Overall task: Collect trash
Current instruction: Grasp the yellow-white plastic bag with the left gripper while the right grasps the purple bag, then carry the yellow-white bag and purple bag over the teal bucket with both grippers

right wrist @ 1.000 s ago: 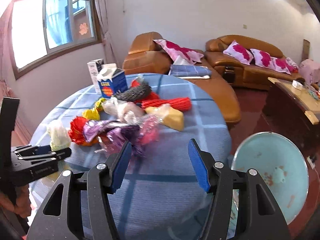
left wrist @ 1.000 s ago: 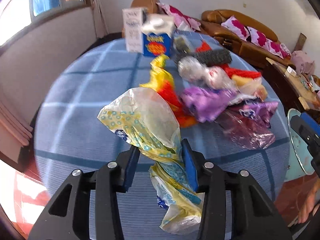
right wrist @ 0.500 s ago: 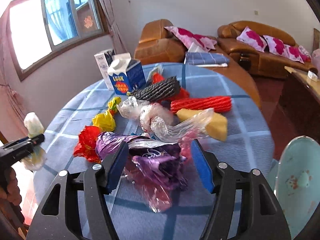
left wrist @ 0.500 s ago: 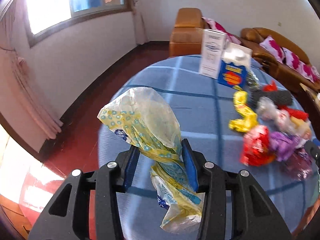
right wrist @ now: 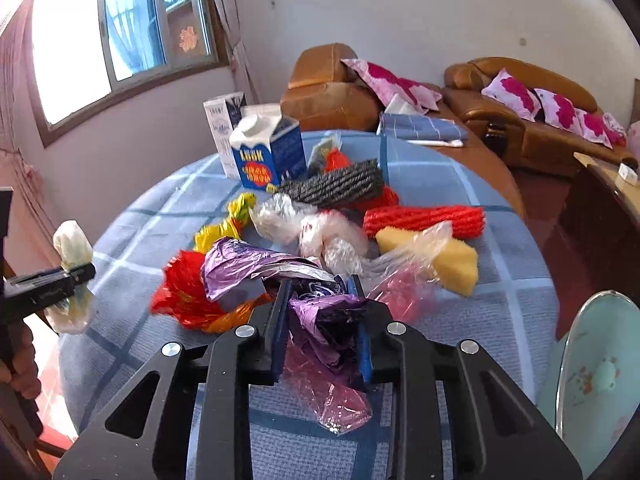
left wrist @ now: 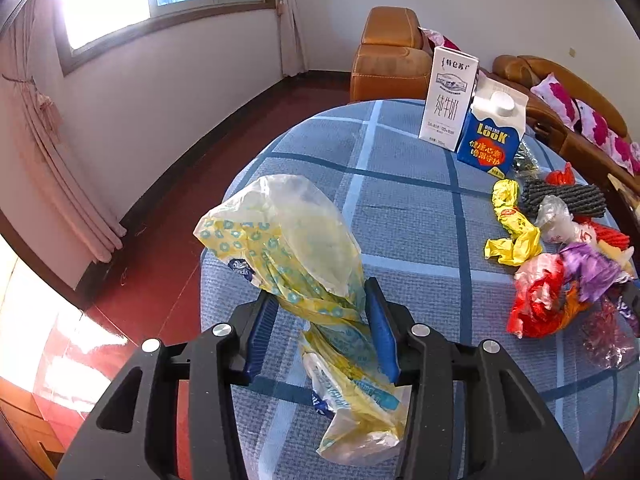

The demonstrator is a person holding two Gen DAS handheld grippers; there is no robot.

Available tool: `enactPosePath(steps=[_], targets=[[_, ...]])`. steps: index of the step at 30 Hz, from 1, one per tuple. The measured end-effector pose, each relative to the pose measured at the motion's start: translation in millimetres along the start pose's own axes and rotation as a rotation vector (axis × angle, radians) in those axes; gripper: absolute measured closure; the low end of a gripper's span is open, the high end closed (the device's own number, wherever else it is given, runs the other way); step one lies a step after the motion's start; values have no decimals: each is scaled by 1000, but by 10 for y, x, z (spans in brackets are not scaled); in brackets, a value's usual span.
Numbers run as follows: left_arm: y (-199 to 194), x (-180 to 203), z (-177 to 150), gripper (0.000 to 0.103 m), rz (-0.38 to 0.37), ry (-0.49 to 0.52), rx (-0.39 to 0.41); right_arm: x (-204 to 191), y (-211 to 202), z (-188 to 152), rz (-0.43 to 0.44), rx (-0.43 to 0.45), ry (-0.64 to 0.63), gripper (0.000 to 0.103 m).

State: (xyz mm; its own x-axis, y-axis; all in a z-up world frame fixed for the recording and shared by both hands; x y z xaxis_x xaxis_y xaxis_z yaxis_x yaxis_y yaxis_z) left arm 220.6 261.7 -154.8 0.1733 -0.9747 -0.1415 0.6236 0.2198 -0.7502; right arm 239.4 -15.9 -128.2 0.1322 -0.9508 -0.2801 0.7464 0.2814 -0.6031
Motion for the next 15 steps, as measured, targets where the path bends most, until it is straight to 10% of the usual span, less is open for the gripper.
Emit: enactPosePath(steps=[15], targets=[[-406,696,153,58,-78,112,84,477,-853,268,-30,174,159,75]])
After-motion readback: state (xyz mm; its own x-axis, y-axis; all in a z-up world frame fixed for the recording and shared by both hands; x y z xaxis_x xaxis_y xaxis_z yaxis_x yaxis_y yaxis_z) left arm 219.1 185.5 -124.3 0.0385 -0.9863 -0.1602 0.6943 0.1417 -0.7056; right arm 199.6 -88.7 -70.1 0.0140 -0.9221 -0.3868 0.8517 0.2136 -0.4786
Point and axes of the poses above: each gripper's, at about its wrist camera, not at the fingertips, and y roughly the way its jaws point, x to its right, z to its top, the point moved 10 cm from there along y, roughly the way its jaws point, and after that the axes turned 10 degrees about y, right-handed, at the moved point
